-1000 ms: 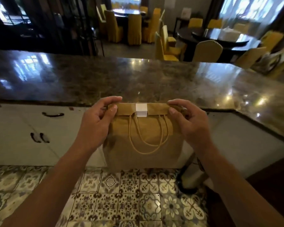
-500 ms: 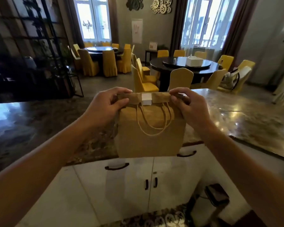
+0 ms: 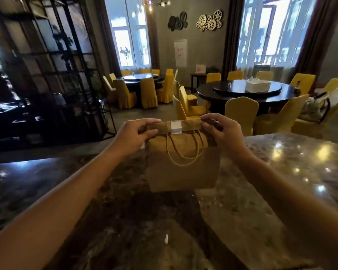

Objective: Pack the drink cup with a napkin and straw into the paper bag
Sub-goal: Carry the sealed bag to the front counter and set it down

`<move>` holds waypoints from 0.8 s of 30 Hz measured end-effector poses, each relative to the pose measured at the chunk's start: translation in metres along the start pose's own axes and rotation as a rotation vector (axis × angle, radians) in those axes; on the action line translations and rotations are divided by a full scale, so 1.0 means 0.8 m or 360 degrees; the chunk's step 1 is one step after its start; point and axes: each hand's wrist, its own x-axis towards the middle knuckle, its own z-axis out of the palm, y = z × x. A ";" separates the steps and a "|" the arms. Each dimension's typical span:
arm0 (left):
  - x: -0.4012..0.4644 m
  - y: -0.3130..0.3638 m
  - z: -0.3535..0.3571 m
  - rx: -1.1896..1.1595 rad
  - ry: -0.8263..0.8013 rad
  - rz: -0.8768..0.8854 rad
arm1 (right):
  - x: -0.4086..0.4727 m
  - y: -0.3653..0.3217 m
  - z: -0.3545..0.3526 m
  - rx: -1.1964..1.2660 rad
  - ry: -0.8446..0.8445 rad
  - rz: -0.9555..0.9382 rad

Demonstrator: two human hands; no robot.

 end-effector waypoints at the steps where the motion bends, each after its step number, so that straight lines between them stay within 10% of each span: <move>1: 0.003 -0.005 0.004 0.0018 0.0006 -0.0002 | 0.004 0.007 0.003 -0.0004 0.0002 0.0013; 24: 0.164 -0.188 0.118 0.0119 -0.0019 -0.0400 | 0.131 0.206 0.129 -0.0033 -0.0197 0.0151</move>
